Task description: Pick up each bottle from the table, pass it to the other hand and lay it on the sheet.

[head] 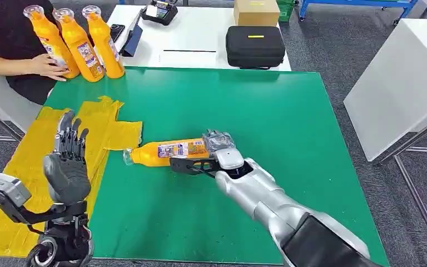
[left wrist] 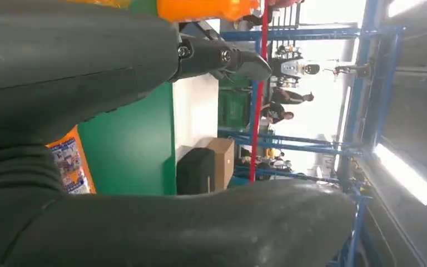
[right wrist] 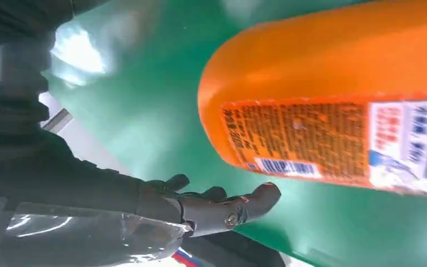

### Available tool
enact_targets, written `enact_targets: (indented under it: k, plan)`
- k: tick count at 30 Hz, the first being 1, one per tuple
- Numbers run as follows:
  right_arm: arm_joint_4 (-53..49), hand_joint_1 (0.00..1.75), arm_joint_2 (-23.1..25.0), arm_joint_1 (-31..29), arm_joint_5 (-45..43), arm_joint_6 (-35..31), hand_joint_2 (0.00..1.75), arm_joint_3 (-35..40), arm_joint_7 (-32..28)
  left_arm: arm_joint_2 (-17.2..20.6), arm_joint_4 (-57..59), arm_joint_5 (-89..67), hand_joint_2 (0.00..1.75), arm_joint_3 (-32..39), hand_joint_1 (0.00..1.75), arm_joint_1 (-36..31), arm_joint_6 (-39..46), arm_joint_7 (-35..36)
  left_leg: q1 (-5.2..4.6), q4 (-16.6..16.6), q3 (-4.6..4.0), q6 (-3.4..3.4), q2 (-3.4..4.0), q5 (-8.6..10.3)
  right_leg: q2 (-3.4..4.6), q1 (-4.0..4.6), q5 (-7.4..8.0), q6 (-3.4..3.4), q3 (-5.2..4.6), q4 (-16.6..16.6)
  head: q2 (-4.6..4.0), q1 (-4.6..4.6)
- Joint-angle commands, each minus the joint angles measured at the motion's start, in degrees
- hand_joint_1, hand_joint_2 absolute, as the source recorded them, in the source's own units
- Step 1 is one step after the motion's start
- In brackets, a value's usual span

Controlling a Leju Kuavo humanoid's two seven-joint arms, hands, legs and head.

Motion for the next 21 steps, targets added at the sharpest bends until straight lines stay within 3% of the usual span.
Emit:
enact_targets:
  k: [1,9,21]
  plan:
    - [1.55,0.00,0.95,-3.30,-0.11,-1.27,1.75,1.00,-0.30,-1.95,1.74,-0.88,0.00,0.39,0.00,-1.76,-1.02,0.14,-0.01,0.05,0.12,0.06,-0.06,-0.07,-0.04,0.03,-0.08,-0.31,0.12,0.06,0.00,0.00]
    - [0.08,0.00,2.31,-3.29,0.55,-2.51,1.75,-0.31,-0.21,-4.63,-0.65,-5.08,0.00,1.53,0.00,-3.20,-2.40,2.36,0.00,0.05,0.02,0.03,-0.05,-0.03,-0.03,0.03,-0.04,-0.22,0.02,0.06,0.00,0.00]
    - [-1.90,0.00,2.61,-2.00,1.87,-3.13,1.75,-1.62,-0.26,-3.90,-3.55,-7.57,0.00,3.19,0.00,-2.15,-2.75,2.62,0.00,0.02,0.11,0.04,-0.05,-0.05,-0.04,0.04,-0.05,-0.25,0.11,0.02,0.00,0.00]
